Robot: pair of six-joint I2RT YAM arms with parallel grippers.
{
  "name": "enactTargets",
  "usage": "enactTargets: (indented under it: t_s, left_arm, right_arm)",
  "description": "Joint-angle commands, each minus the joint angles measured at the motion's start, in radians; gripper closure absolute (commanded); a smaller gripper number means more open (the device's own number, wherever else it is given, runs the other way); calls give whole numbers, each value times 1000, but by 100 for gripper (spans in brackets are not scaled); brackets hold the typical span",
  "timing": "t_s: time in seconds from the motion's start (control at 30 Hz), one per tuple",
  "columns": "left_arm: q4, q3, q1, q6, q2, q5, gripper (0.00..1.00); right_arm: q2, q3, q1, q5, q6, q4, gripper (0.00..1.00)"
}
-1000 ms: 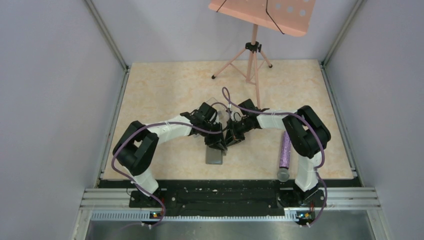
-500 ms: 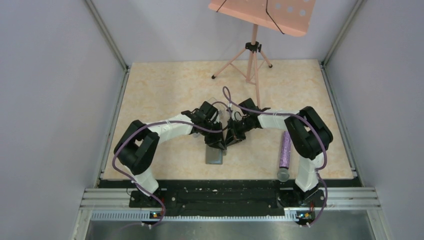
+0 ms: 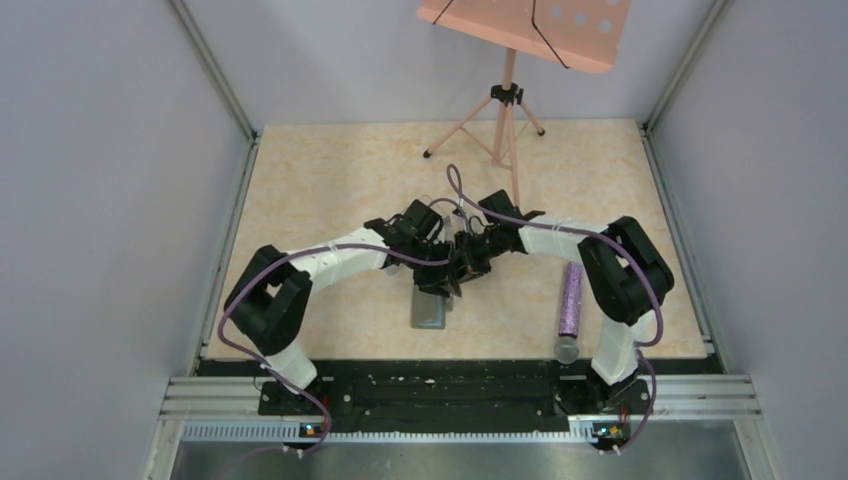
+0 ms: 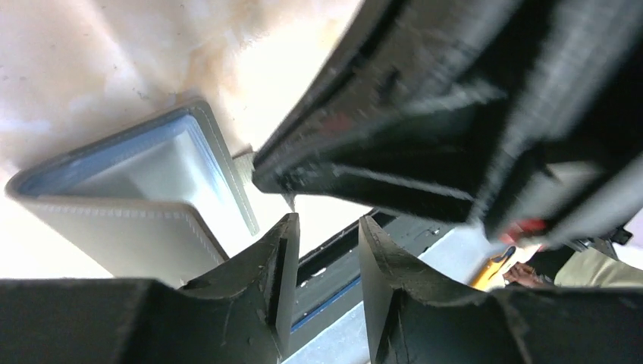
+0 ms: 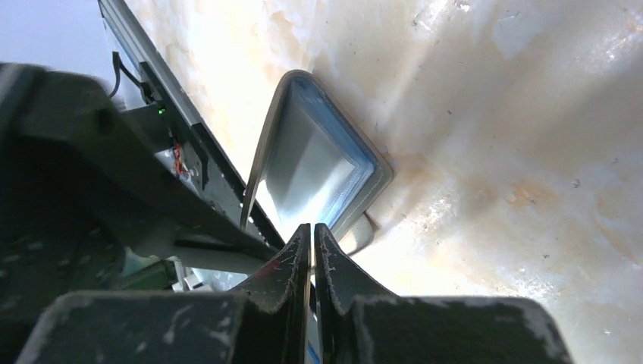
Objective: Put the credit cards into the card holder
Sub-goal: Close the card holder at the center of the board.
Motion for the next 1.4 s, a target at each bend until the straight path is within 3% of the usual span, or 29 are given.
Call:
enactTargets:
  t_s: [0.0, 0.23, 0.33, 0.57, 0.8, 0.97, 1.03, 1.13, 1.37]
  left_arm:
    - [-26, 4, -2, 9, -159, -97, 59]
    - [-110, -82, -1, 24, -322, -313, 62]
    - [-147, -125, 9, 11, -339, -376, 70]
    - [-131, -135, 16, 48, -179, -248, 100]
    - [-133, -66, 10, 84, -36, -199, 100]
    - [-112, -62, 9, 78, -30, -177, 99]
    - [-75, -66, 9, 70, -49, -141, 92]
    - [-6, -77, 8, 44, -92, -95, 72]
    - [60, -29, 8, 13, -79, -40, 68]
  right_arm:
    - [-43, 54, -7, -9, -22, 1, 96]
    - [-38, 48, -8, -15, -28, 1, 96]
    - [-37, 46, -8, -18, -28, 0, 96]
    - [-62, 43, -7, -15, -33, 16, 100]
    - [-9, 32, 7, -64, -16, 66, 100]
    - [80, 41, 27, -47, -11, 89, 100]
    - [112, 33, 30, -27, -15, 87, 100]
    - [147, 33, 29, 23, -42, 44, 100]
    - [140, 16, 29, 44, -41, 35, 100]
